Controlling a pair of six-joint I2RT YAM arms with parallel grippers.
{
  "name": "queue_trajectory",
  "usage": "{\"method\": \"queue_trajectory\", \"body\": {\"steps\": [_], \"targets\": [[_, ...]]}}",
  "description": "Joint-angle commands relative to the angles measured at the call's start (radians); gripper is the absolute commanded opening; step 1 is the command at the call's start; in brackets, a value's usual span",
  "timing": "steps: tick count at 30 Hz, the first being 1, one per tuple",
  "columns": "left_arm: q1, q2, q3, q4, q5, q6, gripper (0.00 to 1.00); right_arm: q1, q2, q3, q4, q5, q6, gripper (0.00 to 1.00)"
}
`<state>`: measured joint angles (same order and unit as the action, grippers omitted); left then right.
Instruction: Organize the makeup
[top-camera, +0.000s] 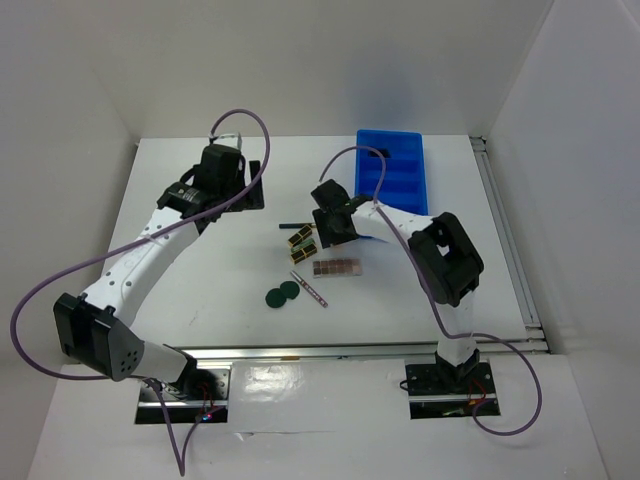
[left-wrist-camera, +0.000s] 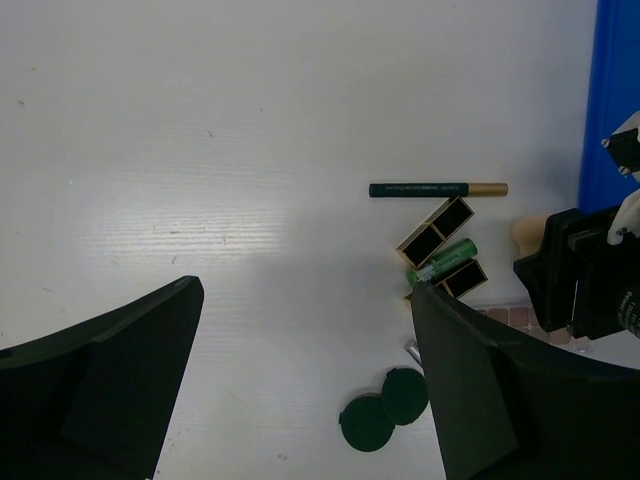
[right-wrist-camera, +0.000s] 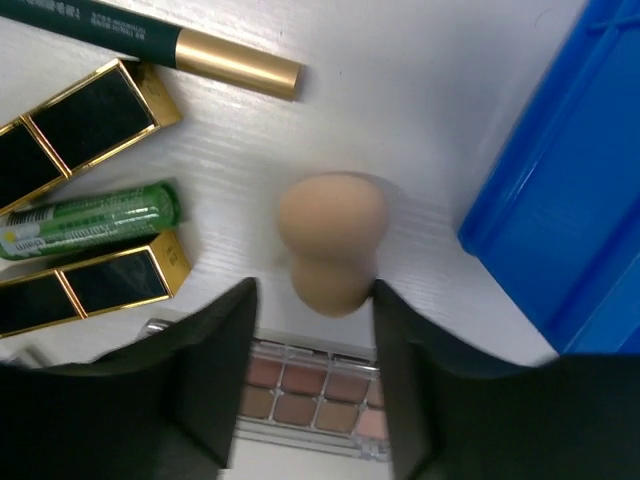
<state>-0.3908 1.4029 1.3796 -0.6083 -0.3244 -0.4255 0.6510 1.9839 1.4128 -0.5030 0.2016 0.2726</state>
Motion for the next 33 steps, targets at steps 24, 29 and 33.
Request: {"method": "queue_trajectory", "body": {"steps": [24,29,33], "targets": [[-0.005,0.26,0.03,0.018,0.251,0.057,0.95,-0.043,-0.186,0.121,0.164,0.042,-0.009,0.0],[-0.005,0.262,0.058,-0.005,0.232,0.057,0.96,-0.201,-0.186,0.118,0.224,0.038,0.054,0.0],[-0.005,0.261,0.049,0.005,0.189,0.047,0.97,-0.326,-0.129,0.132,0.259,-0.028,0.08,0.0]]}}
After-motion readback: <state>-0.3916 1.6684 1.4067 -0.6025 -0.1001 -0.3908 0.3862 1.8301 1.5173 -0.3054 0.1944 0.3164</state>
